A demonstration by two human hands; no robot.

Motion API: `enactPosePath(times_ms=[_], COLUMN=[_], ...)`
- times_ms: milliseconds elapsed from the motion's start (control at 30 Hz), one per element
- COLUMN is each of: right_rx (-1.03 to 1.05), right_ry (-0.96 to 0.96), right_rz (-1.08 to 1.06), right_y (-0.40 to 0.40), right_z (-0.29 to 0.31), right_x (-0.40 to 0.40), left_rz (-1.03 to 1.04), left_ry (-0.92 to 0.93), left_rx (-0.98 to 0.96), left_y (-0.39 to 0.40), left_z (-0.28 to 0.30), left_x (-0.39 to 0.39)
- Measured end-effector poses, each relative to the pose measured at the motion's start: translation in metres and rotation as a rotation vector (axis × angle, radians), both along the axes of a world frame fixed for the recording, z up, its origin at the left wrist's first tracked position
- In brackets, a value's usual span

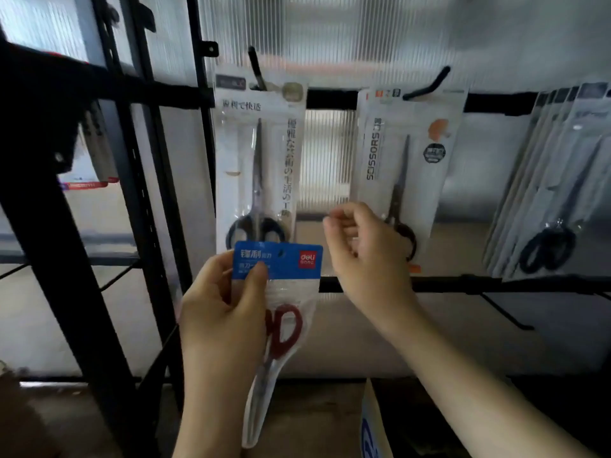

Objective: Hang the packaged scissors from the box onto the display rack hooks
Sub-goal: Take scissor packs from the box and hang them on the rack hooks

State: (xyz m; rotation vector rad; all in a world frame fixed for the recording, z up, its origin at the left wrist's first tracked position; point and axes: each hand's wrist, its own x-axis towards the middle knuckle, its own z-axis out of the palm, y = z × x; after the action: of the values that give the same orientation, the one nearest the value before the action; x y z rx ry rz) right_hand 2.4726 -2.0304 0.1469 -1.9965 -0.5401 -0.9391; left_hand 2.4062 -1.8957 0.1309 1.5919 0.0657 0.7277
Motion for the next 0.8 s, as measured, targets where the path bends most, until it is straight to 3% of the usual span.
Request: enactPosePath(times_ms=[200, 467, 800], right_rx=[-0.284, -0.577, -0.580], right_ry=[0.016, -0.023, -0.091], right_rz=[-0.066, -0.196, -0.219], right_y=[-0.029, -0.074, -0.070], right_z=[-0.072, -0.119, -0.141], right_x=[-0.012, -0.027, -0.026], left_rz=[0.029, 0.033, 0.139], left_ry=[0.136, 0.190, 0.167], left_rx=[-0.052, -0.258, -0.319], left_y=[-0.022, -0.037, -0.018], left_z=[-0.059, -0.098, -0.107], left_x=[0.001, -0.004, 0.000])
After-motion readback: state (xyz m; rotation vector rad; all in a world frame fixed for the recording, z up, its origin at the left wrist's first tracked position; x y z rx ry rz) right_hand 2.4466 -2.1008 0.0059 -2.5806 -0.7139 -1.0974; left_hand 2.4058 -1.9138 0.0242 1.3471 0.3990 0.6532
